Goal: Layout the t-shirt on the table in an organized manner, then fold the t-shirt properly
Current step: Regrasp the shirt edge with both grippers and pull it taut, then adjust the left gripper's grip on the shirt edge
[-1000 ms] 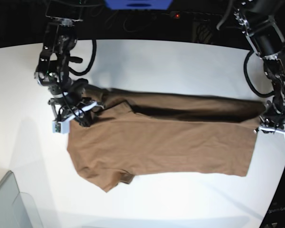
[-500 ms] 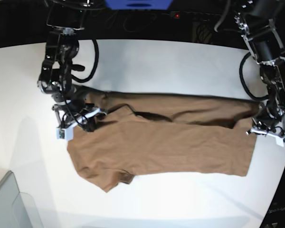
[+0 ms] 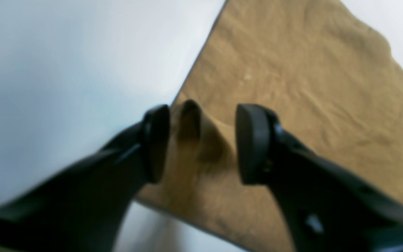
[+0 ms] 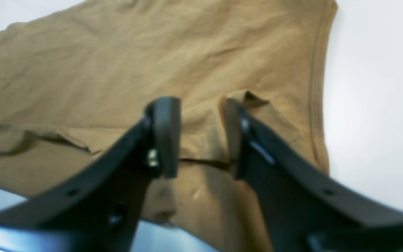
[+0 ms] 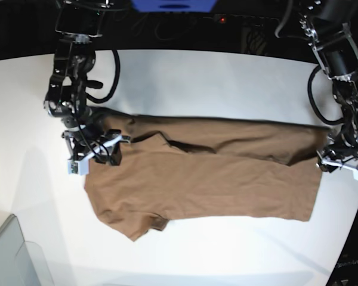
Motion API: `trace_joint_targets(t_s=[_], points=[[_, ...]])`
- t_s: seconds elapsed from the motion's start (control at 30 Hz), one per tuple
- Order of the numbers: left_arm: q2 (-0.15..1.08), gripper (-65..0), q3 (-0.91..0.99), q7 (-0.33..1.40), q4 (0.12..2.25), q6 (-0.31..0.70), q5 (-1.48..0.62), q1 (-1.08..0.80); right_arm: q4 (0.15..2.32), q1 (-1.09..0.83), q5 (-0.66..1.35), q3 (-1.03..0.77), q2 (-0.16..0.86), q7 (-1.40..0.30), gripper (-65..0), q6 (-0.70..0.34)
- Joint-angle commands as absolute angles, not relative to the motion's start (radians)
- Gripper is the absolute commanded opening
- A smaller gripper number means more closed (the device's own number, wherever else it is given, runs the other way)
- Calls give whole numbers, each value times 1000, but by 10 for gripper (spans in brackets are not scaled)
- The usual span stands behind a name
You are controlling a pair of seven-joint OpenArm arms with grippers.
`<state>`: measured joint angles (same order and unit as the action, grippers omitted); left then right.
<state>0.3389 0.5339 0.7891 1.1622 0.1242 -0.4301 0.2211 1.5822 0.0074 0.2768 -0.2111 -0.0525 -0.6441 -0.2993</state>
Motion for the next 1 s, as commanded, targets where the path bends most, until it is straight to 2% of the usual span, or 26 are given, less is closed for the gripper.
trace_joint_targets(t_s=[0.0, 0.07, 0.17, 0.43, 0.67, 0.97], points=[[358, -255, 538, 776, 1178, 125, -440, 239, 1616, 22, 291, -214, -50, -625, -369, -306], [358, -215, 538, 776, 1188, 125, -440, 239, 1649, 16, 291, -214, -50, -624, -333, -306], [360, -214, 538, 776, 1201, 125, -441, 236, 1722, -18, 291, -214, -50, -618, -311, -306], [354, -214, 539, 763, 1241, 125, -438, 127, 1871, -153, 291, -216, -50, -618, -310, -306], [351, -214, 539, 737, 1253, 125, -440, 81, 1877, -216, 291, -214, -50, -618, -310, -306], [328, -214, 538, 739, 1428, 125, -435, -18, 1877, -219, 291, -216, -38, -618, -310, -306]])
